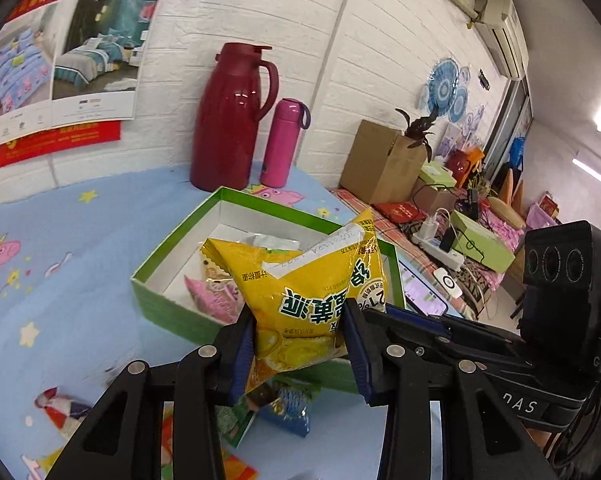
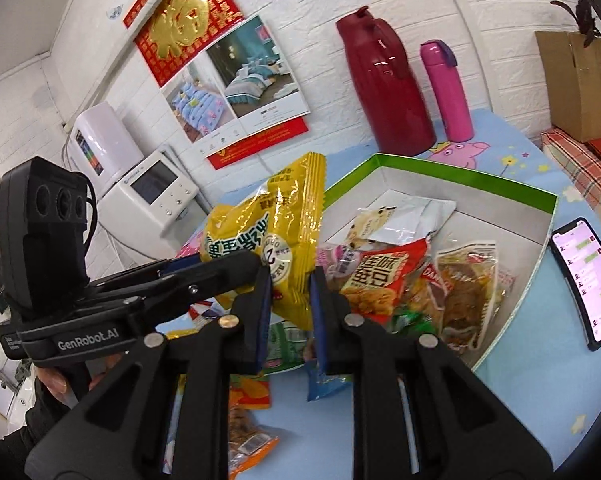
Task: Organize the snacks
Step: 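Carry the yellow chip bag into the green box and open the left tool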
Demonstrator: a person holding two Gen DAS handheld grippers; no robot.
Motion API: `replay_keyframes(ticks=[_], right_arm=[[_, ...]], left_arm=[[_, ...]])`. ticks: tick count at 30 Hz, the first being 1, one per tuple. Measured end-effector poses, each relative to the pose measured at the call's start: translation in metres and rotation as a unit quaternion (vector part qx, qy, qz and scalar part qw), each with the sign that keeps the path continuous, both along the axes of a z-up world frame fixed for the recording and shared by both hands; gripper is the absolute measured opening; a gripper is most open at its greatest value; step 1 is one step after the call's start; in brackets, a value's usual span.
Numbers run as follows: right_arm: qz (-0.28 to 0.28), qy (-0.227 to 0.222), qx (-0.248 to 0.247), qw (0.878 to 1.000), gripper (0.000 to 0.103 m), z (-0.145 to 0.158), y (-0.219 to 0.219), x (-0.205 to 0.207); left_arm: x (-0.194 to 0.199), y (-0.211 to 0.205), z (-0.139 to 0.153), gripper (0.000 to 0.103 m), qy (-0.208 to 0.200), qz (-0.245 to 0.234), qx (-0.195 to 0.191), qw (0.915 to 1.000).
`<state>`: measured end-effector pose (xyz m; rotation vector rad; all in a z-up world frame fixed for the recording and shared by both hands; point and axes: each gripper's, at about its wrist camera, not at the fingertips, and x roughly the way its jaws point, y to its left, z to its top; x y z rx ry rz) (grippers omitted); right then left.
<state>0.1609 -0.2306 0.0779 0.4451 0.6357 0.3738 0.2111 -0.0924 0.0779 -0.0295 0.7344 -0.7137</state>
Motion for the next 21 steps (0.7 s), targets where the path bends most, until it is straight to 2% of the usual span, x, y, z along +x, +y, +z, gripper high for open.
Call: replay_keyframes(ticks=[6,8,9,10,11,14,16,21], right_arm=[[-0.035,0.018,0.016,0.999,0.023,-0.023,-0.037,0.021],[-0.054,0.019,-0.006,0.998,0.027,-0.031,-0.045,0.026],[-0.071,0.019,-0.031,0.997,0.04,-0.035,-0.048,0.027],[-0.091,0.025,-0.053,0.994,0.06,-0.04,-0.05,0.028],[-0.106,0.034,-0.071,0.991,0.065,-0.044,-0.053,0.028],[-0.108,0.025,-0.093,0.989,0.068,-0.044,-0.057,0.024],[-0.112,0.017,-0.092,0.989,0.079,-0.041,-0.056,0.02],[-0.105,0.008,-0.078,0.991,0.081,-0.034,-0.05,0.007]], left_arm=[[0.033,-0.044,-0.019,0.042,0.019,-0.017,0.021,0.9995],[0.042,-0.053,-0.026,0.048,0.019,-0.013,0.041,0.9989],[0.046,-0.056,-0.03,0.054,0.019,-0.002,0.055,0.9983],[0.048,-0.057,-0.033,0.074,0.019,0.01,0.067,0.9975],[0.049,-0.055,-0.036,0.088,0.016,0.026,0.073,0.9968],[0.046,-0.045,-0.038,0.089,-0.002,0.052,0.065,0.9965],[0.045,-0.04,-0.04,0.089,0.006,0.061,0.074,0.9954],[0.031,-0.019,-0.036,0.089,0.007,0.083,0.084,0.993]])
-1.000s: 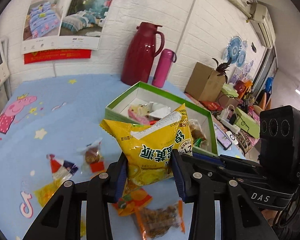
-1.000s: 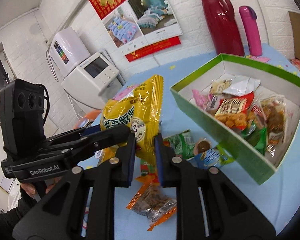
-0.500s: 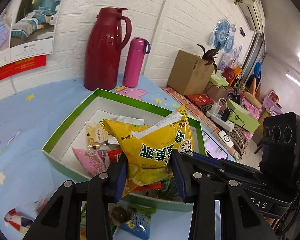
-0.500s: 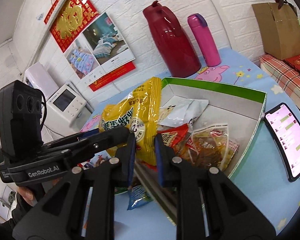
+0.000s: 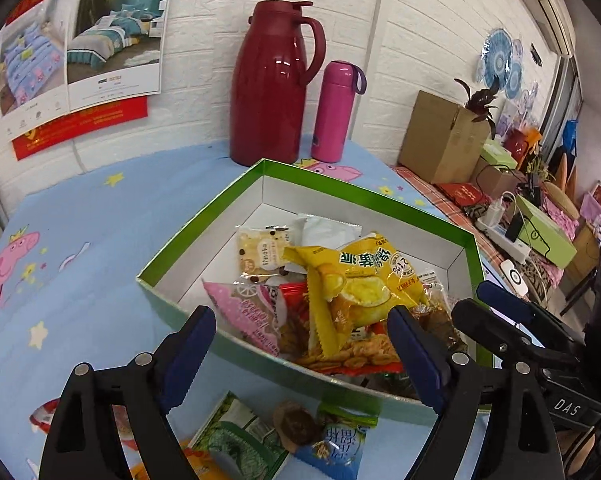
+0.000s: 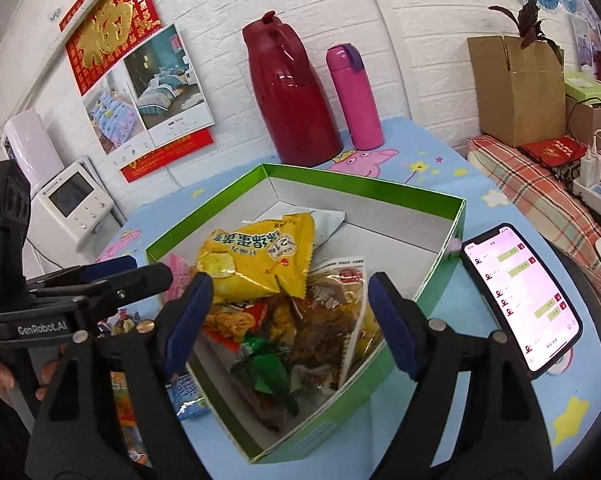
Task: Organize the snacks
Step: 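Carry the yellow chip bag into the green box and open the left tool, then grasp the orange-edged brown pack with the right tool while the left tool grasps the red-white candy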
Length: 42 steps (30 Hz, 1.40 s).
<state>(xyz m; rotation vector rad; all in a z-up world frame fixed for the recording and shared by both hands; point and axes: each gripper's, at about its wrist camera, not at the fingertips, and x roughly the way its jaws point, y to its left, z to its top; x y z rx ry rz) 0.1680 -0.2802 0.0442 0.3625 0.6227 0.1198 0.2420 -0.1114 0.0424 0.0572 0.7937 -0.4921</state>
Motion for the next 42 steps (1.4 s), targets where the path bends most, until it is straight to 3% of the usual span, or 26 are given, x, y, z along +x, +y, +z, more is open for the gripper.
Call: replay_keyframes(ticks=[3,6,14,21,27,33,35,38,39,40,42], right_arm=[[0.006,-0.011,0.006,1.0,0.083,0.007,0.011,-0.014],[0.014,-0.02,0.016,1.0,0.091,0.015,0.023,-0.034],[0.064,-0.026,0.003,0.998,0.102,0.028,0.064,-0.083],[0.116,0.011,-0.03,0.993,0.102,0.01,0.103,-0.108],[0.149,0.088,0.01,0.985,0.102,-0.029,0.131,-0.104],[0.166,0.109,0.015,0.98,0.101,-0.041,0.158,-0.089],[0.166,0.114,0.017,0.979,0.097,-0.044,0.163,-0.082],[0.168,0.123,0.022,0.978,0.081,-0.049,0.168,-0.077],[0.171,0.129,0.023,0.977,0.068,-0.051,0.168,-0.076],[0.174,0.134,0.025,0.975,0.047,-0.053,0.168,-0.076],[0.179,0.134,0.04,0.974,0.045,-0.056,0.167,-0.078]], left_arm=[[-0.015,0.013,0.009,0.089,-0.011,0.013,0.005,0.9998],[-0.033,0.028,0.019,0.089,-0.019,0.028,0.01,0.9994],[-0.101,0.083,0.03,0.09,-0.024,0.066,-0.011,0.9975],[-0.142,0.149,0.001,0.09,0.013,0.127,-0.029,0.9914],[-0.172,0.189,-0.033,0.09,0.041,0.163,-0.038,0.985],[-0.193,0.219,-0.056,0.09,0.058,0.191,-0.043,0.979],[-0.193,0.224,-0.06,0.09,0.063,0.194,-0.049,0.9777],[-0.191,0.227,-0.062,0.09,0.073,0.191,-0.064,0.9769],[-0.19,0.227,-0.062,0.09,0.074,0.188,-0.067,0.9771],[-0.187,0.226,-0.061,0.09,0.074,0.183,-0.067,0.978],[-0.18,0.223,-0.057,0.09,0.068,0.173,-0.061,0.9807]])
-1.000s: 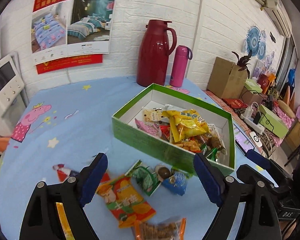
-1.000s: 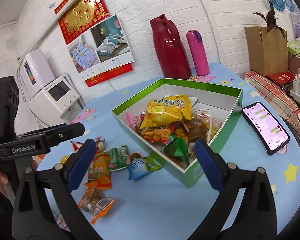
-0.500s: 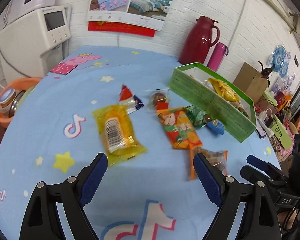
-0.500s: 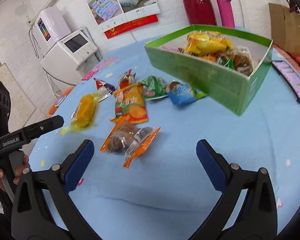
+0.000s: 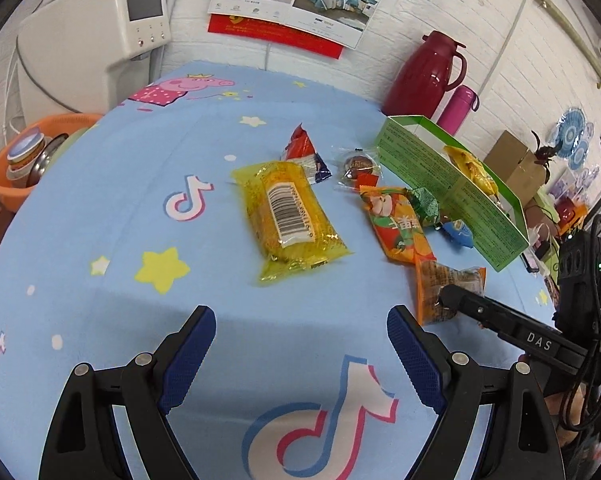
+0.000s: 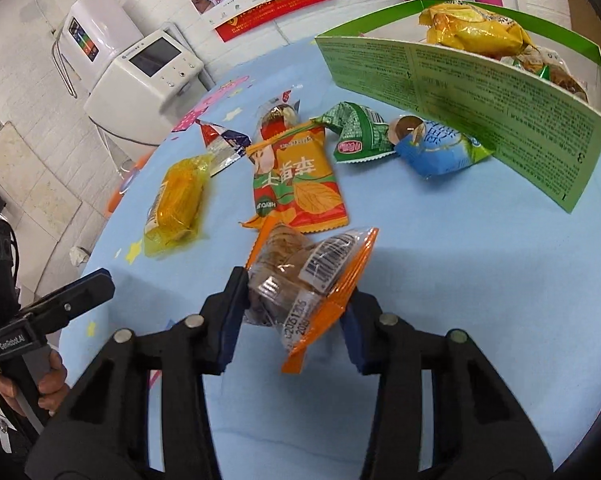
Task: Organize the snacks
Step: 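Grasp the orange-edged brown pack with the right tool while the left tool grasps the red-white candy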
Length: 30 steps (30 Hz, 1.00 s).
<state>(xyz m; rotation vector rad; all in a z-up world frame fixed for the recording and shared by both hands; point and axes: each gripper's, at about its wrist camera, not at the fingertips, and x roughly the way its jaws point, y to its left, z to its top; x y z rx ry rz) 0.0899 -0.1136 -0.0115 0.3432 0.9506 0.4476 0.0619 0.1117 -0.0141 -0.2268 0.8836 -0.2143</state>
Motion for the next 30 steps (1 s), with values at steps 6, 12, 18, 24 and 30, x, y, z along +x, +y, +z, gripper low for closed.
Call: replay_keyframes(ticks=[6,12,18,24,30], right_arm=[[-0.013,-0.014,-0.001,1.0,0.041,0.004,-0.007,-0.006],[-0.025,-0.01,0.002,1.0,0.041,0.001,-0.016,-0.006],[-0.037,-0.006,0.008,0.999,0.042,-0.002,-0.027,-0.006],[-0.039,-0.006,0.017,0.999,0.046,-0.002,-0.026,-0.001],[-0.037,-0.008,0.017,0.999,0.04,-0.001,-0.028,-0.005]], left_arm=[[0.047,-0.013,0.036,0.09,-0.045,-0.032,0.042,0.9976],[0.135,-0.029,0.024,0.089,-0.002,-0.044,0.053,0.9976],[0.178,-0.036,-0.001,0.079,0.039,-0.038,0.065,0.9964],[0.19,-0.044,-0.018,0.054,0.064,-0.049,0.083,0.9932],[0.177,-0.042,-0.012,0.037,0.053,-0.047,0.068,0.9952]])
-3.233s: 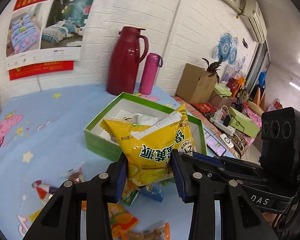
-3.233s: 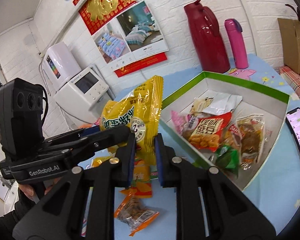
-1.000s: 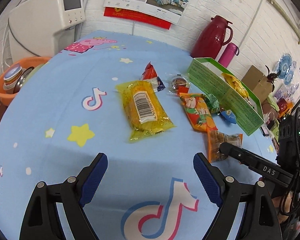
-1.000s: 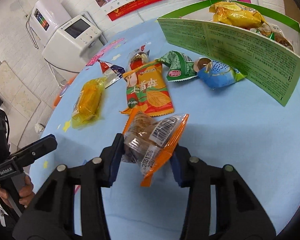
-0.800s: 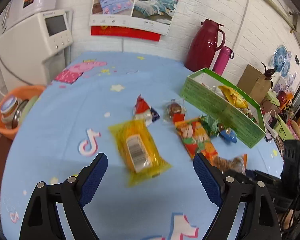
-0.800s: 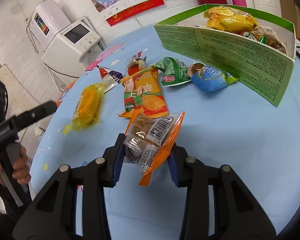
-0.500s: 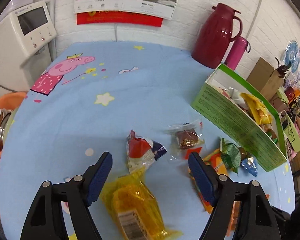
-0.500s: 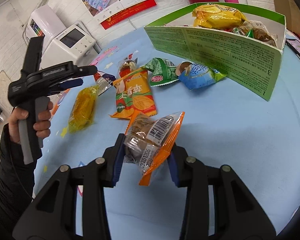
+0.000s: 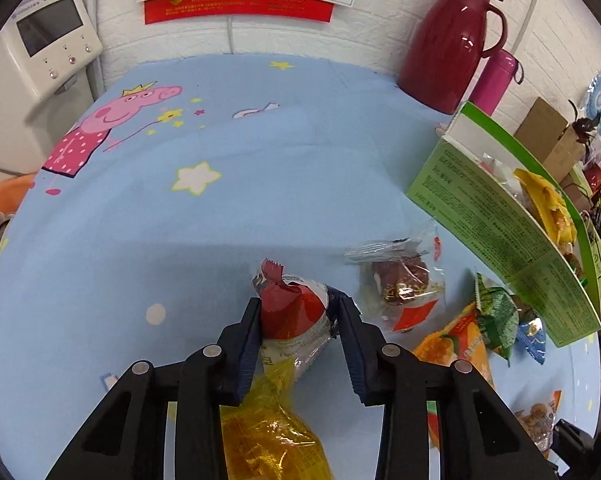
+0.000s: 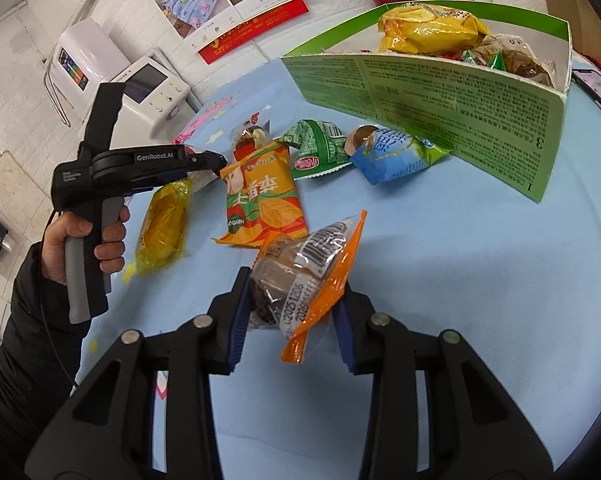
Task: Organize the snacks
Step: 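Grasp the orange-edged brown pack with the right tool while the left tool grasps the red-white candy, then lower the brown pack and red-white candy into the green box, opening both tools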
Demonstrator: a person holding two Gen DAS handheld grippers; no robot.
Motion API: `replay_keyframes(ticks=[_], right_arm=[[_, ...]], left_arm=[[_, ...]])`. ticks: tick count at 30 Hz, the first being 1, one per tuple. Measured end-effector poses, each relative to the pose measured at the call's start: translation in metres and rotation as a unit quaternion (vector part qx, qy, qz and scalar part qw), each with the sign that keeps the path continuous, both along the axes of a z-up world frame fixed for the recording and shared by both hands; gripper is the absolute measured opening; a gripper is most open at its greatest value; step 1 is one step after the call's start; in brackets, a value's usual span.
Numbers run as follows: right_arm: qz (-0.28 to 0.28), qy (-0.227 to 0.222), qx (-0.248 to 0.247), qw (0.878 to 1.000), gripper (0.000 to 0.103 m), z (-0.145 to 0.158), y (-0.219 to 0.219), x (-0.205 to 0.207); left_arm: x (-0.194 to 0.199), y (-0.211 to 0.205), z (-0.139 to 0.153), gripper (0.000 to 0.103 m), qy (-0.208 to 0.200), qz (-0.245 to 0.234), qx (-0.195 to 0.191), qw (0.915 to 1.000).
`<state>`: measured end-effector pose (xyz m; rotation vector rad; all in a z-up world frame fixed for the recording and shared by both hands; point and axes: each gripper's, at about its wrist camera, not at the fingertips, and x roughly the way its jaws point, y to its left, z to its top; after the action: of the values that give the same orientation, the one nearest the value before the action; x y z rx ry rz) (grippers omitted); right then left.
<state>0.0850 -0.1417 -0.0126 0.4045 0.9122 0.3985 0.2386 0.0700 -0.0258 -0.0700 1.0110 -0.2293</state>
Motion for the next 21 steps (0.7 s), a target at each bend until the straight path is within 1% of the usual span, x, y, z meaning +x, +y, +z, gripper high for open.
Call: replay_keyframes(ticks=[2,3,7,10,13,16,21], right_arm=[[0.001,-0.014,0.006,1.0,0.039,0.008,-0.002,-0.003],[0.002,-0.023,0.011,1.0,0.039,0.014,-0.003,-0.005],[-0.002,-0.065,0.017,0.998,0.039,0.041,-0.01,-0.009],[-0.021,-0.096,0.011,0.995,0.039,0.063,-0.024,-0.007],[-0.052,-0.121,-0.002,0.991,0.039,0.081,-0.045,0.0],[-0.087,-0.137,-0.015,0.987,0.04,0.091,-0.069,0.008],[-0.143,-0.14,-0.031,0.979,0.04,0.093,-0.108,0.033]], left_arm=[[-0.011,-0.003,0.012,0.037,-0.016,-0.011,0.007,0.9998],[-0.016,-0.005,0.019,0.037,-0.022,-0.018,0.004,0.9996],[-0.029,-0.013,0.049,0.037,-0.038,-0.038,-0.029,0.9981],[-0.038,-0.033,0.075,0.037,-0.068,-0.061,-0.036,0.9952],[-0.041,-0.058,0.094,0.037,-0.086,-0.09,-0.047,0.9912],[-0.036,-0.083,0.105,0.038,-0.099,-0.111,-0.044,0.9879],[-0.012,-0.122,0.11,0.038,-0.106,-0.127,-0.046,0.9851]])
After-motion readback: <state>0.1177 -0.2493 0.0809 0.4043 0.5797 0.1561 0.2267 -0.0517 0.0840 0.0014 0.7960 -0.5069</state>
